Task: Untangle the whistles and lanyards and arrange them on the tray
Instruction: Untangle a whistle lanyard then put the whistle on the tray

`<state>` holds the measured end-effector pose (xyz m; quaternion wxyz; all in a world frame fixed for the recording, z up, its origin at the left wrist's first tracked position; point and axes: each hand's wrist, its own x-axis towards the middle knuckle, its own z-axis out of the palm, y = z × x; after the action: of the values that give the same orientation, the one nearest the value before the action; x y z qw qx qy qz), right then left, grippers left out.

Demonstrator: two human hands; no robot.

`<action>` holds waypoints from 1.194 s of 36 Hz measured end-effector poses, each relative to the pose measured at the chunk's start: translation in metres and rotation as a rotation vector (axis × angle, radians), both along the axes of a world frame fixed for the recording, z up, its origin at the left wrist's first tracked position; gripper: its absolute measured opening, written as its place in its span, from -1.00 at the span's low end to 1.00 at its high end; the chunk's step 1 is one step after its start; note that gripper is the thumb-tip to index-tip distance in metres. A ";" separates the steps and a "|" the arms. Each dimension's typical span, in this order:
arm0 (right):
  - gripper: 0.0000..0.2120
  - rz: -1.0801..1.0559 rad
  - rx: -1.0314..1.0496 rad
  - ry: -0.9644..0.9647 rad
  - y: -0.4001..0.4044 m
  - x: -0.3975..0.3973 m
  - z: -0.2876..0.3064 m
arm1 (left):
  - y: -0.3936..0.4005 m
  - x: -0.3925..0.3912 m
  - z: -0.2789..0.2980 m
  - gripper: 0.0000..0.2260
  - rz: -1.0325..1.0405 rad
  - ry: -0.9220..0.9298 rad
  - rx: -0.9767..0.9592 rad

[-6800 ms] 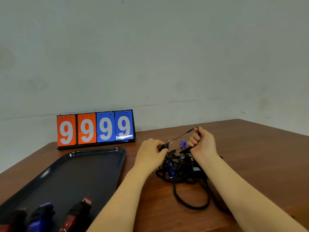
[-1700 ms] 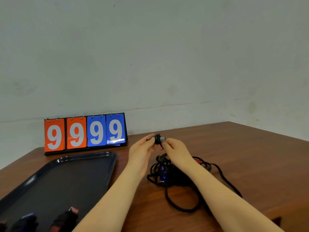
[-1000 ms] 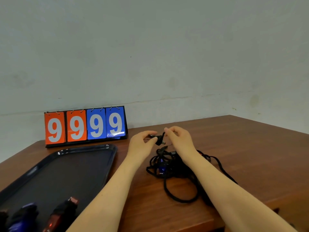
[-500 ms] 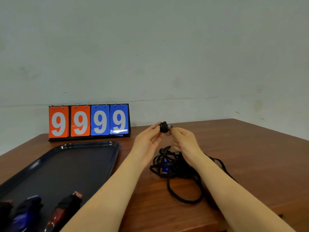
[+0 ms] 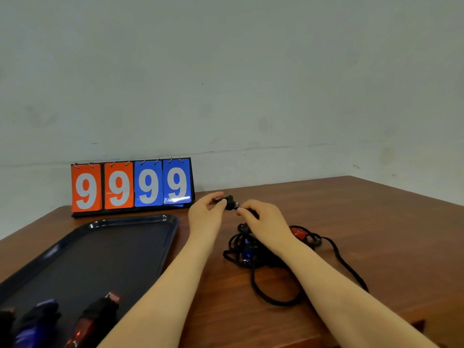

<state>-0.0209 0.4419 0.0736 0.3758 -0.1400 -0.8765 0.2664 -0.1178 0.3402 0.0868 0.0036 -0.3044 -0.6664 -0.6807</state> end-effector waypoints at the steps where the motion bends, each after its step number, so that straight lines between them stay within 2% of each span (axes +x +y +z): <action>1: -0.84 -0.012 0.001 0.015 0.001 0.000 0.000 | 0.000 0.000 0.000 -0.78 0.018 0.056 -0.048; 5: -0.85 -0.047 -0.030 0.100 0.002 0.002 0.002 | 0.002 0.000 0.000 -0.74 0.031 0.193 -0.179; 11: -0.85 -0.087 -0.113 0.187 0.006 0.005 0.003 | 0.002 0.006 0.004 -0.76 -0.072 0.208 -0.235; 14: -0.84 -0.055 -0.254 0.244 0.006 0.007 0.007 | 0.000 0.010 0.006 -0.77 -0.187 0.061 -0.149; 18: -0.80 0.099 -0.618 0.290 0.003 0.011 0.015 | -0.004 0.012 0.009 -0.80 -0.370 -0.187 0.016; 20: -0.78 0.157 -0.738 0.297 0.003 0.012 0.018 | -0.005 0.015 0.011 -0.80 -0.443 -0.277 0.095; 28: -0.82 0.375 -0.987 0.405 0.003 0.011 0.020 | -0.004 0.019 0.012 -0.86 -0.574 -0.476 0.265; 33: -0.80 0.342 -0.925 0.390 0.003 0.009 0.017 | -0.002 0.026 0.014 -0.84 -0.593 -0.578 0.328; 40: -0.81 0.157 -0.539 0.300 -0.005 0.008 0.014 | -0.003 0.030 0.018 -0.78 -0.587 -0.833 0.507; 43: -0.81 0.143 -0.363 0.242 -0.009 0.008 0.010 | -0.003 0.028 0.019 -0.78 -0.514 -0.712 0.429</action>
<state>-0.0127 0.4330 0.0832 0.4269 -0.1099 -0.7704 0.4605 -0.0893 0.3367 0.1058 -0.3300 -0.2000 -0.3744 -0.8432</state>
